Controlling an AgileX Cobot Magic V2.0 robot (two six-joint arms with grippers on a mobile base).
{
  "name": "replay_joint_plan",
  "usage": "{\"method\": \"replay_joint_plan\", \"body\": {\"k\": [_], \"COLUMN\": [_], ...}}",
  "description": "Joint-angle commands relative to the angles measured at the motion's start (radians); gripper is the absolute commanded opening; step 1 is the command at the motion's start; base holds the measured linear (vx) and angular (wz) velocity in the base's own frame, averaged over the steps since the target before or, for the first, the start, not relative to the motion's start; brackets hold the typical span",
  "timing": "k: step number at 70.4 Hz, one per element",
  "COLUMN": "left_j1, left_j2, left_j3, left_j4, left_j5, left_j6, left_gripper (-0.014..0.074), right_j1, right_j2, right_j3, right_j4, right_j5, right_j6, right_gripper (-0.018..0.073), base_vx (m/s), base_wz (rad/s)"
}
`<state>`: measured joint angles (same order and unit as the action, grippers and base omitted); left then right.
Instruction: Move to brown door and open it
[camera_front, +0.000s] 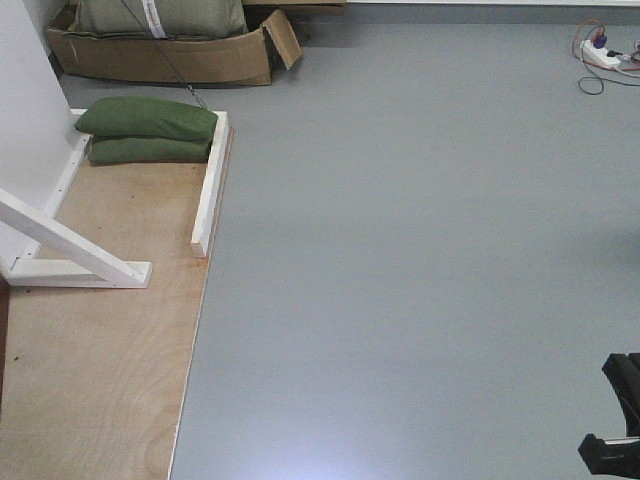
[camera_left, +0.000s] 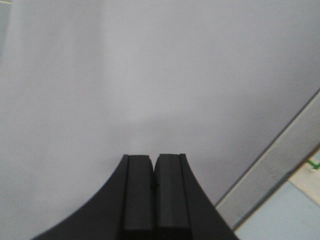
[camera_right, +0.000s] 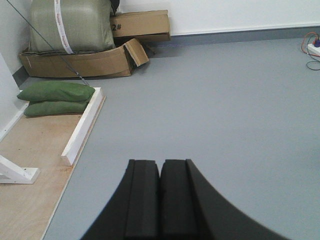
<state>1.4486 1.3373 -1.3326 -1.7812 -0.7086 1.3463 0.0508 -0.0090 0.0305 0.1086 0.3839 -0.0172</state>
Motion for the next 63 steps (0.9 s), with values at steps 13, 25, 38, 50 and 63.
{"method": "replay_joint_plan", "body": {"k": [13,25,38,50,63], "left_j1": [-0.019,-0.019,-0.019,-0.019,-0.075], "left_j2": [-0.128,-0.204,-0.282,-0.342,-0.42], "left_j3": [-0.031,-0.031,-0.027,-0.027,-0.027], "left_j4": [-0.051,-0.051,-0.051,-0.051,-0.052], "left_j5": [0.26,0.306,0.337,0.394,0.685], "left_j6": [-0.011,-0.01,-0.01,-0.01,-0.067], "left_gripper": [0.0017,0.0017,0.0017,0.0017,0.0017], "right_j1": [-0.001,-0.001,-0.001,-0.001,-0.001], "right_j2": [-0.016,-0.016,-0.016,-0.016,-0.016], "right_j3": [0.002,0.002,0.002,0.002,0.002], "right_j4": [-0.005,-0.005,-0.005,-0.005,-0.005], "right_j5": [-0.081,-0.081,-0.081,-0.081,-0.081], "right_j6": [-0.011,-0.011,-0.011,-0.011,-0.011], "right_gripper": [0.0,0.0,0.0,0.0,0.0], "base_vx": [0.0,0.0,0.0,0.0,0.0], "base_wz": [0.01,0.0,0.0,0.0,0.0]}}
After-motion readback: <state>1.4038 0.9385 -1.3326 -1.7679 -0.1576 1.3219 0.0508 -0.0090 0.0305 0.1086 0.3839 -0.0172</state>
